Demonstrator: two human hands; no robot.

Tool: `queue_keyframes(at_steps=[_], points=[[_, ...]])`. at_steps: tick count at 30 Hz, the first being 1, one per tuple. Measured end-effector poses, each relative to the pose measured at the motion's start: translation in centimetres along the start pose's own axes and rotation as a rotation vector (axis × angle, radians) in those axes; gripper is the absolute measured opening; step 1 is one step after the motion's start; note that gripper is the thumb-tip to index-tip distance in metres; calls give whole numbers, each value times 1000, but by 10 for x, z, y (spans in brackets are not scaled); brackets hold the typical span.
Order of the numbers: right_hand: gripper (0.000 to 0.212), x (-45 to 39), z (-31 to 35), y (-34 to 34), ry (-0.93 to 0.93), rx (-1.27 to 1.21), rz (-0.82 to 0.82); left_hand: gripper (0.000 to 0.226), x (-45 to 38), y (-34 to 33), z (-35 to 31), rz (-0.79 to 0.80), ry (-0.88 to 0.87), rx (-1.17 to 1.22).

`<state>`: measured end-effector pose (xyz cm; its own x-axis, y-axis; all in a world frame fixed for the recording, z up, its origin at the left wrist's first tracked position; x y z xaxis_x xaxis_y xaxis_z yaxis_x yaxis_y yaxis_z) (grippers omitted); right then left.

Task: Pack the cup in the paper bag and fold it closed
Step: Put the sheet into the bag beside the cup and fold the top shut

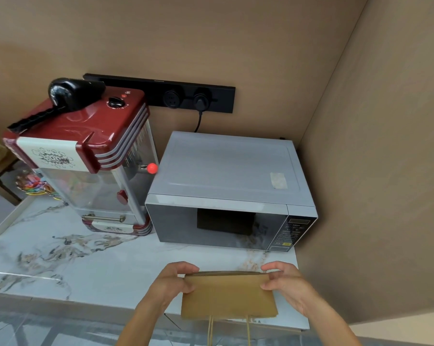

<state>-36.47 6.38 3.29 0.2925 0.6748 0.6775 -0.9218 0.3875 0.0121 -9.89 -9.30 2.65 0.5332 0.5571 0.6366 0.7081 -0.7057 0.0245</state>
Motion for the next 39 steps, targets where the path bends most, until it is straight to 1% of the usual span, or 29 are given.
queue_keyframes(at_steps=[2, 4, 6, 7, 9, 12, 14, 16, 21, 23, 25, 27, 32, 35, 39], points=[[38, -1, 1, -5, 54, 144, -12, 36, -1, -4, -1, -35, -63, -105], [30, -2, 4, -10, 115, 300, -43, 31, -4, -10, -6, -77, -153, -301], [25, -7, 7, -15, 182, 574, -100, 25, -7, -14, -11, -145, -218, -585], [27, -8, 10, -19, 207, 743, -123, 26, -7, -16, -13, -184, -231, -727], [31, -9, 14, -32, 245, 1000, -127, 29, -9, -21, -15, -205, -254, -906], [34, -10, 27, -57, 271, 1195, -97, 31, -16, -35, -20, -160, -274, -1045], [31, -11, 37, -76, 291, 1273, -48, 30, -19, -45, -27, -163, -299, -1158], [29, -13, 43, -94, 315, 1342, 5, 30, -23, -54, -32, -174, -343, -1222], [22, -22, 44, -115, 350, 1424, 22, 28, -27, -57, -32, -201, -390, -1250], [27, -20, 44, -112, 352, 1405, 23, 27, -25, -49, -30, -225, -396, -1234], [35, -17, 42, -105, 356, 1375, 17, 24, -26, -37, -24, -238, -362, -1195], [39, -13, 38, -100, 389, 1371, 9, 24, -26, -26, -18, -246, -321, -1146], [43, -12, 34, -89, 435, 1373, -34, 26, -25, -18, -12, -189, -312, -1006], [45, -15, 31, -71, 442, 1343, -46, 28, -26, -18, -11, -151, -322, -940], [41, -16, 20, -45, 495, 1337, -116, 39, -24, -14, -9, -144, -347, -921]])
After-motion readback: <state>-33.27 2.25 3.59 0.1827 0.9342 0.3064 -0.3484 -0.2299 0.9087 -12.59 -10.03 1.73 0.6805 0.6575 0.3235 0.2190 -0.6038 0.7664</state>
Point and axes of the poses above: each hand's wrist, its own x-axis away from the middle knuckle, its own y-axis out of the back of the hand, z = x × y, the point moved 6 cm from there along -x, towards the middle knuckle, and after that the axes turned 8 degrees about z, right-handed, at the moved point
